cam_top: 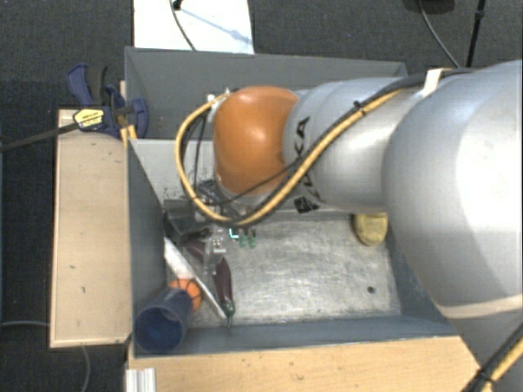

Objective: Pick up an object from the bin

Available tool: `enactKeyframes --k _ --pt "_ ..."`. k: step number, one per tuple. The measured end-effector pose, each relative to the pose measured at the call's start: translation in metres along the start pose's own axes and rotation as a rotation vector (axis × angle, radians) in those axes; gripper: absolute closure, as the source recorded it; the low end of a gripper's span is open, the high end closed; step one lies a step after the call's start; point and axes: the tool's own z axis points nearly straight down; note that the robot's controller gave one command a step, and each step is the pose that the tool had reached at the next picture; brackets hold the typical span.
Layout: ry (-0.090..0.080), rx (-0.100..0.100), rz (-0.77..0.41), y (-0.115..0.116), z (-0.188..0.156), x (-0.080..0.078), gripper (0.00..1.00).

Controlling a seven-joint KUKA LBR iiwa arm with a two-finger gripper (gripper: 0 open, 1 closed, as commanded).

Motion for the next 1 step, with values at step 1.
enactKeyframes --k 1 --pt "-0.008 -0.002 0.006 -0.0008 -0.0046 -0.0024 0.00"
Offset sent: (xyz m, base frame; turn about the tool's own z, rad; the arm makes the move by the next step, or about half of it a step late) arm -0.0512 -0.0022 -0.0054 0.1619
